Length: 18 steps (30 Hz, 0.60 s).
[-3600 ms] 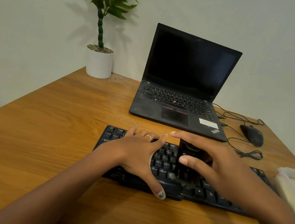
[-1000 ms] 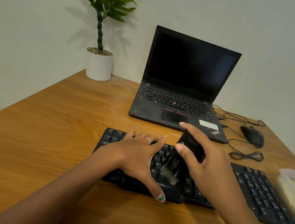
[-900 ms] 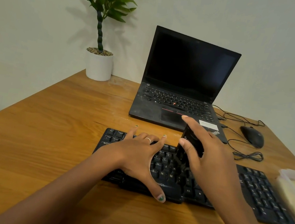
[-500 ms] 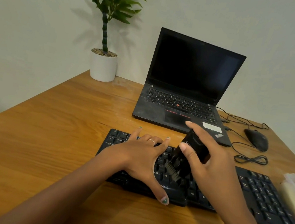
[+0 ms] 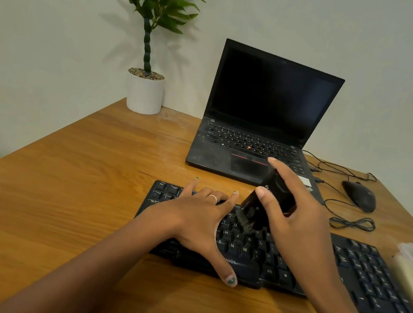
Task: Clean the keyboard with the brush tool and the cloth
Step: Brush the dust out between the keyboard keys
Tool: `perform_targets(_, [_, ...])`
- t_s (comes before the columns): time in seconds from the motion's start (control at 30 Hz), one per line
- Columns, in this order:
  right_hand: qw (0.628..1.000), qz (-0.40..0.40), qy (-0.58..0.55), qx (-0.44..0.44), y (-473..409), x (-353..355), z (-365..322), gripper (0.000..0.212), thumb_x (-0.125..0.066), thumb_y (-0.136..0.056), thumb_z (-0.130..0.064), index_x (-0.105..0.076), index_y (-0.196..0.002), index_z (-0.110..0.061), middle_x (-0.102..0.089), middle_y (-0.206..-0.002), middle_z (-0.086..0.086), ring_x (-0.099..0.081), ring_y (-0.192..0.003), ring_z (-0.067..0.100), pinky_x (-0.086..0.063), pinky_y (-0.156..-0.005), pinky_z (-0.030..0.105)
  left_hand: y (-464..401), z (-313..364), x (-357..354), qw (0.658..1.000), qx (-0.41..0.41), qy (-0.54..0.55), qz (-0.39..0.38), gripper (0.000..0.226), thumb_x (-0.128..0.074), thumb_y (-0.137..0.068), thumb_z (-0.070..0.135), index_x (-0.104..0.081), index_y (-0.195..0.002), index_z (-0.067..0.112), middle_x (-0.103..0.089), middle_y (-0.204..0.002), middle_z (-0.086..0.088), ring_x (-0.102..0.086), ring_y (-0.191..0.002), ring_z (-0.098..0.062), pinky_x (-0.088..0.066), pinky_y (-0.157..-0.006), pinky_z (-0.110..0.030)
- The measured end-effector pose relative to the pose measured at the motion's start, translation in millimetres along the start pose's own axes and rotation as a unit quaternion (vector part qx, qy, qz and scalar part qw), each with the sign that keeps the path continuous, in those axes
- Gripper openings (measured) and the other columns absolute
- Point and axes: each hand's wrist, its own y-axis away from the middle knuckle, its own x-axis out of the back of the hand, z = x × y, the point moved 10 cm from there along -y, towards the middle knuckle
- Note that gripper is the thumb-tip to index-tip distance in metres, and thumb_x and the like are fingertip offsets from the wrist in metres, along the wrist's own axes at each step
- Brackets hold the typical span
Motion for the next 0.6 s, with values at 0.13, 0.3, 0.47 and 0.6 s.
perform_targets(0.13, [0.999,-0.033,0.018,-0.02,0,-8,3,0.05,-0.053,-0.088,-0.042,-0.035,-0.134,-0.048,-0.054,-0.092,-0.02,-0.053,-0.079,0.002,-0.054,-0.07,0.025,-1,-1,0,1.0,0.0,-0.003,0.003,0.135,-0.064,-0.063,0.081,0.021,-0.151,0.024,0.004,-0.163,0.001,0.009,-0.148,-0.019,0.023,-0.111,-0.049])
perform_targets(0.3, [0.999,-0.019,0.038,0.007,-6,-6,-1,0.05,-0.054,-0.089,-0.04,-0.036,-0.135,-0.047,-0.056,-0.099,-0.022,-0.053,-0.086,-0.007,-0.045,-0.068,0.014,0,0,0,1.0,-0.002,0.0,0.006,0.136,-0.065,-0.062,0.08,0.021,-0.151,0.025,0.002,-0.163,0.001,0.008,-0.148,-0.018,0.023,-0.111,-0.049])
perform_targets(0.47, [0.999,-0.04,0.011,-0.033,-3,-12,6,0.049,-0.054,-0.088,-0.042,-0.037,-0.134,-0.047,-0.05,-0.093,-0.025,-0.054,-0.082,-0.001,-0.054,-0.071,0.026,-1,-2,0,1.0,0.0,-0.003,0.003,0.135,-0.065,-0.063,0.08,0.021,-0.151,0.023,0.003,-0.163,0.001,0.007,-0.148,-0.018,0.022,-0.112,-0.049])
perform_targets(0.6, [0.997,0.024,0.079,-0.001,-11,0,5,0.051,-0.053,-0.09,-0.039,-0.037,-0.138,-0.039,-0.057,-0.1,-0.011,-0.055,-0.089,0.007,-0.048,-0.068,0.021,0,0,0,1.0,0.001,-0.003,-0.002,0.135,-0.064,-0.063,0.08,0.021,-0.151,0.023,0.005,-0.163,0.0,0.009,-0.148,-0.019,0.021,-0.114,-0.051])
